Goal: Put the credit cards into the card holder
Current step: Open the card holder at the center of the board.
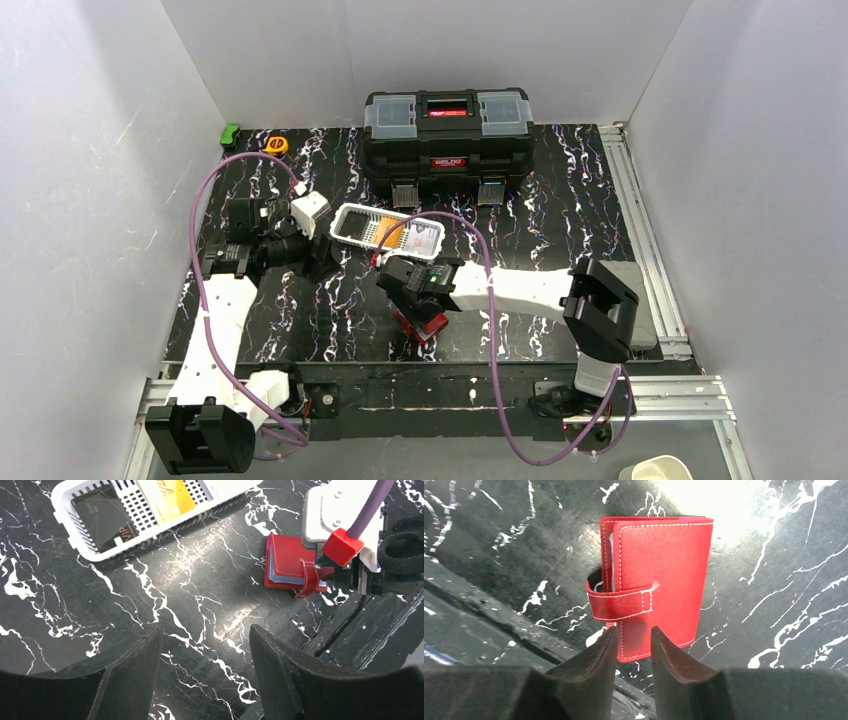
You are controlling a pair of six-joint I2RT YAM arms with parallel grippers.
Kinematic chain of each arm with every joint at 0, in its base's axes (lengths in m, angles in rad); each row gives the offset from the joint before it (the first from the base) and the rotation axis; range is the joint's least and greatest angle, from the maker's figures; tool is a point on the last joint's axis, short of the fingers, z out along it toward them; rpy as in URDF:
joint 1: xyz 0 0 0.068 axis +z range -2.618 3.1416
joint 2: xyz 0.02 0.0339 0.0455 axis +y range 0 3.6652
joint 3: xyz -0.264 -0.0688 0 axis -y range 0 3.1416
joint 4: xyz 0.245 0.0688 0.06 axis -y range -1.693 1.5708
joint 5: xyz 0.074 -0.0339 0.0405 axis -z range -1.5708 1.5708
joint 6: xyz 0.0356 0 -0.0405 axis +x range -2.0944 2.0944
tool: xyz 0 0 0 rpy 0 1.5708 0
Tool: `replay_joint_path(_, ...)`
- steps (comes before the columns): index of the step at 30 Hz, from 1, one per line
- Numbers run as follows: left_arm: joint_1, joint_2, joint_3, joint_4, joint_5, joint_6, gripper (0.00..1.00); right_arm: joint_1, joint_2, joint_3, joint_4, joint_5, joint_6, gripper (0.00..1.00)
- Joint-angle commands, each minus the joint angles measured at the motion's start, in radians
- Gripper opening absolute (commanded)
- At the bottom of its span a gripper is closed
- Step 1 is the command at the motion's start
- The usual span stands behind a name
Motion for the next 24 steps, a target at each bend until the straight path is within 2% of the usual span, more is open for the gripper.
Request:
replay_joint_path(1,-0.001,-0.003,0.002,-0.004,0.079,-0.009,0.62,-0.027,-0.048,-0.016,0.058,-0.059,0.005,0.36)
replay_joint_path(3,-0.047,-0.005,-0.013,0.002,0.083,-0.01,0.61,-0.036,-0.041,-0.013,0.053,-0.064,0.003,0.36)
replay_joint_path(7,-0.102,-0.014,-0.054,0.008,0.106,-0.025,0.61,-0.058,-0.051,-0.011,0.061,-0.095,0.0,0.28)
replay_joint_path(8,-0.126,-0.019,-0.068,0.01,0.096,-0.023,0.61,-0.063,-0.048,0.002,0.048,-0.106,-0.01,0.37)
replay_joint_path(9,-0.147,-0.024,-0.077,0.012,0.083,-0.022,0.61,-0.062,-0.045,0.019,0.022,-0.092,-0.025,0.52)
replay_joint_path(10,-0.165,-0.028,-0.081,0.013,0.074,-0.023,0.61,-0.058,-0.044,0.033,0.001,-0.06,-0.033,0.78)
replay_joint_path(11,-0.171,-0.029,-0.08,0.016,0.072,-0.028,0.61,-0.049,-0.049,0.037,-0.015,-0.029,-0.045,0.95)
replay_joint_path(12,-0.172,-0.03,-0.077,0.02,0.074,-0.037,0.61,-0.035,-0.06,0.031,-0.016,0.005,-0.06,0.98)
replay_joint_path(17,-0.172,-0.018,-0.052,0.019,0.071,-0.043,0.61,0.017,-0.135,-0.07,0.054,0.067,-0.12,0.98)
replay_joint_path(24,-0.172,-0.011,-0.028,-0.002,0.055,-0.023,0.6,0.061,-0.084,-0.106,0.07,0.167,-0.155,0.98)
